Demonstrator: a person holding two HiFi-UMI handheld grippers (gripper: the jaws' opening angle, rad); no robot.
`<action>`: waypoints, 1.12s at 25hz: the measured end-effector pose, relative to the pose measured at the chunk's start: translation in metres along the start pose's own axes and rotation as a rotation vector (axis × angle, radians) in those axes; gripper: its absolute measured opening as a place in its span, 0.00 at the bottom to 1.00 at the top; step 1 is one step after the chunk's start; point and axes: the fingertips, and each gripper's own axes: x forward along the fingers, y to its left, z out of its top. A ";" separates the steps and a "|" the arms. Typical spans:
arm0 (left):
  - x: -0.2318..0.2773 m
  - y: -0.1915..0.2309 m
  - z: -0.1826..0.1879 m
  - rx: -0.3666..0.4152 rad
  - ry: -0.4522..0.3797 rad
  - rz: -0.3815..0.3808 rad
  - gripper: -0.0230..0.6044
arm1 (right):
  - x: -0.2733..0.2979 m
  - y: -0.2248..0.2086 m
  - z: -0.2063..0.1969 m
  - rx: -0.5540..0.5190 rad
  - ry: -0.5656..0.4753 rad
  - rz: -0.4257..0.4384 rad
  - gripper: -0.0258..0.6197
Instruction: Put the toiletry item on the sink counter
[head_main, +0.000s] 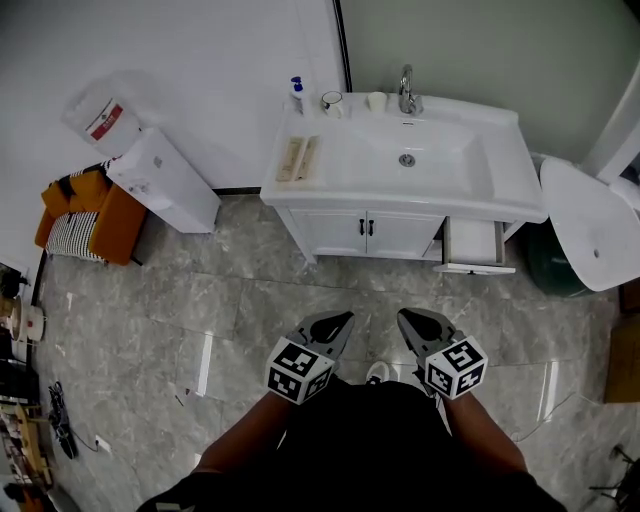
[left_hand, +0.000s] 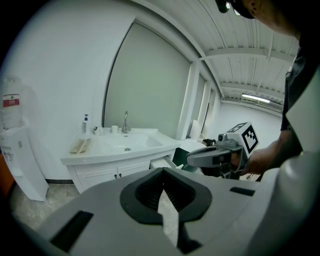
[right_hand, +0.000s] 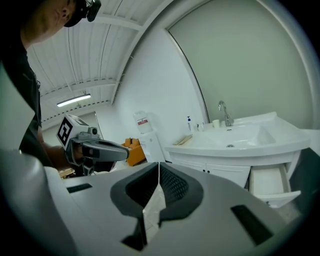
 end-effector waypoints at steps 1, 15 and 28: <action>0.006 -0.001 0.003 0.000 0.000 0.002 0.04 | -0.001 -0.007 0.000 0.004 0.003 -0.001 0.05; 0.053 0.018 0.025 0.012 0.035 -0.011 0.04 | 0.005 -0.056 0.007 0.054 0.005 -0.039 0.05; 0.109 0.099 0.074 0.047 0.029 -0.071 0.04 | 0.076 -0.111 0.042 0.046 0.025 -0.101 0.05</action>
